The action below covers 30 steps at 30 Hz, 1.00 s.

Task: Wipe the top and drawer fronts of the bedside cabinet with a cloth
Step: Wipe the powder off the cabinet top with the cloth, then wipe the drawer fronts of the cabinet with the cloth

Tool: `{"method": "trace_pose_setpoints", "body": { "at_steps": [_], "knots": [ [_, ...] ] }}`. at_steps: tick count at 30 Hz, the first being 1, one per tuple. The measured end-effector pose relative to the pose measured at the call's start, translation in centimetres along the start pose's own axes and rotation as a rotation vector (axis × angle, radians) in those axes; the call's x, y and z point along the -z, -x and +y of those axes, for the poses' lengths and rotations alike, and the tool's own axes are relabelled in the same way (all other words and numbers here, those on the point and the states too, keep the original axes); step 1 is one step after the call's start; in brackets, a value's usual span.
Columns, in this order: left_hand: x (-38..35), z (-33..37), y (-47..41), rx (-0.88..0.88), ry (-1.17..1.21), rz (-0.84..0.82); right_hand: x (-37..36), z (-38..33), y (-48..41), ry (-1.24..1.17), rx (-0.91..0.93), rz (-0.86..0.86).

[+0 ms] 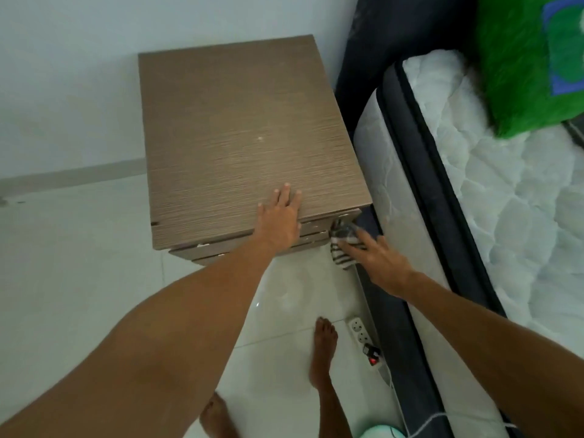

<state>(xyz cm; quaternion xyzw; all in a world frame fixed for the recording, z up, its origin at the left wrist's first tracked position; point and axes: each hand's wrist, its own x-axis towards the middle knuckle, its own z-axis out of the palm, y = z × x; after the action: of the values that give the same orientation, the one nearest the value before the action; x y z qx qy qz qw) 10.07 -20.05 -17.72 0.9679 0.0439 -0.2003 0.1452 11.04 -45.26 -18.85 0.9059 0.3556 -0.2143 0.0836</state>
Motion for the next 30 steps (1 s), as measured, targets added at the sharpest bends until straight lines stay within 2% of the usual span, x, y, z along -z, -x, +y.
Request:
{"method": "trace_pose_setpoints", "body": {
  "at_steps": [2, 4, 8, 11, 14, 18, 20, 22, 24, 26, 30],
  "knots": [
    [-0.8, -0.9, 2.8, -0.047, -0.018, -0.002, -1.5, -3.3, 2.7, 0.001, -0.033, -0.092],
    [-1.6, -2.0, 5.6, -0.077, 0.005, -0.002, -2.7, -6.5, 4.4, -0.092, -0.137, -0.093],
    [-3.7, -4.7, 11.3, -0.184, 0.135, 0.156, -3.7, -11.8, 4.5, -0.21, -0.23, -0.018],
    [-5.6, -7.6, 14.6, -0.086, 0.213, 0.232, -2.8, -15.0, 2.8, -0.321, -0.256, 0.112],
    [-7.1, -10.7, 16.1, 0.164, 0.332, 0.3, -2.1, -18.3, 0.6, -0.378, -0.191, 0.218],
    [-8.6, -14.3, 15.2, 0.499, 0.513, 0.416, -2.4, -22.4, -2.3, -0.347, -0.009, 0.321],
    [-8.8, -15.9, 14.5, 0.598, 0.613, 0.476, -2.3, -24.1, -4.1, -0.335, 0.063, 0.399],
    [-8.9, -17.3, 13.8, 0.594, 0.655, 0.515, -1.7, -25.4, -6.1, -0.297, 0.11, 0.468],
    [-8.7, -18.5, 13.2, 0.519, 0.656, 0.553, -0.8, -26.3, -8.3, -0.219, 0.17, 0.493],
    [-8.2, -19.6, 12.8, 0.461, 0.641, 0.573, -0.1, -26.8, -9.9, -0.145, 0.226, 0.488],
    [-7.6, -20.4, 12.5, 0.467, 0.625, 0.562, -0.3, -28.0, -11.9, -0.051, 0.249, 0.436]
  ]
}}
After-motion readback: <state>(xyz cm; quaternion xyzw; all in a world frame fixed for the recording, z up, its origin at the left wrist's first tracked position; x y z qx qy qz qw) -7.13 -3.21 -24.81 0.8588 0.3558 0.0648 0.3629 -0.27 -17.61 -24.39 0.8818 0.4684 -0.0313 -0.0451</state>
